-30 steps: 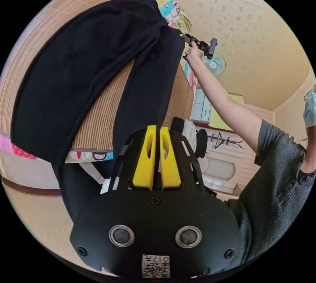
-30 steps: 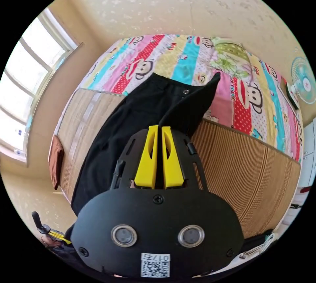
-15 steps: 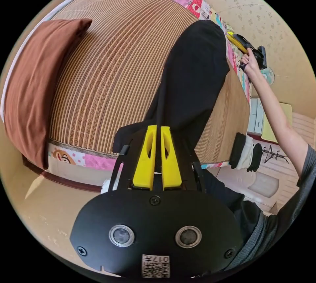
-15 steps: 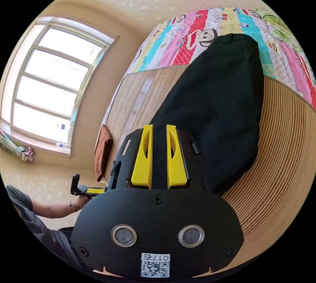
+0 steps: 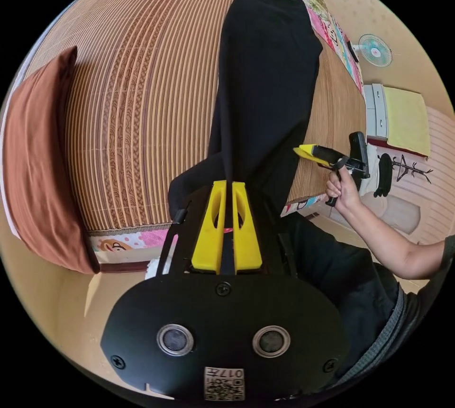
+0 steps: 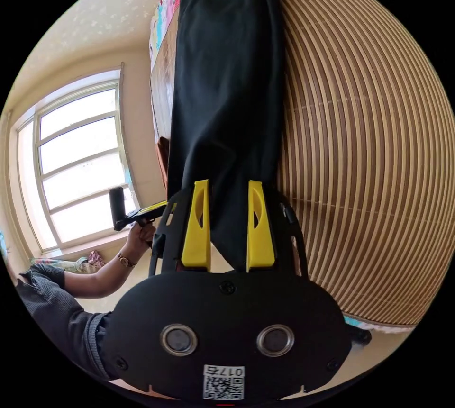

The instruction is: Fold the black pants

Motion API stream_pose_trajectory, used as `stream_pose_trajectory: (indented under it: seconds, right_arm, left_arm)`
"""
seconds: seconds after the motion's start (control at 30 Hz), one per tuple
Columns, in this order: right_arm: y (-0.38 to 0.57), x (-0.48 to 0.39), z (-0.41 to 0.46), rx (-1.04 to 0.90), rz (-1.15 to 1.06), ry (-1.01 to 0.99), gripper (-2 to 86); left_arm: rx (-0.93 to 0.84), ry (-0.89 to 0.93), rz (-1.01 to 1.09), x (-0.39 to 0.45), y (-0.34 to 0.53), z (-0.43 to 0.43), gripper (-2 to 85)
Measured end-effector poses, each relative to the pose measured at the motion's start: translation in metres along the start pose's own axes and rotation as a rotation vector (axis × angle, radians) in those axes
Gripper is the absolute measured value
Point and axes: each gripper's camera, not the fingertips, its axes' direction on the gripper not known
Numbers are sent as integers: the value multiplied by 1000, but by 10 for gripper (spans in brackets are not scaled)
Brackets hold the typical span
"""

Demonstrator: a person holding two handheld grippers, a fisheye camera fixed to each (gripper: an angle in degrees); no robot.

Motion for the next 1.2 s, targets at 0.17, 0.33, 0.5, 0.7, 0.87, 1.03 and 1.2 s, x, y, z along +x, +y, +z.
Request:
stream_pose_trajectory:
  seconds: [0.17,0.33,0.5,0.7,0.87,1.03,1.2]
  right_arm:
    - [-20,3,16,-42,-36,-26,91]
    - [-26,-5,41,-201,-66,-36,55]
    - [-14,-5,17,-197,-56,-196,19]
    - [27,3,-45,-169,-87,-321,11]
    - [34,29,-31,-154,-2,-117,15]
    - [26,34,-13,-173,39,11,41]
    - [26,28,-33,-91,26,121,108]
  left_arm:
    - [-19,-3,8,-5,-3,-10,2]
    - [-26,10,-19,-11,-5,-19,2]
    - [-40,76,10,-16,-5,-43,0]
    - [-1,750,59,-50,4,-78,-6]
    - [-16,559,-76,-75,18,-47,-5]
    - [-18,250,-218,-70,18,-15,8]
    - [149,121,-190,-49,4,-47,64]
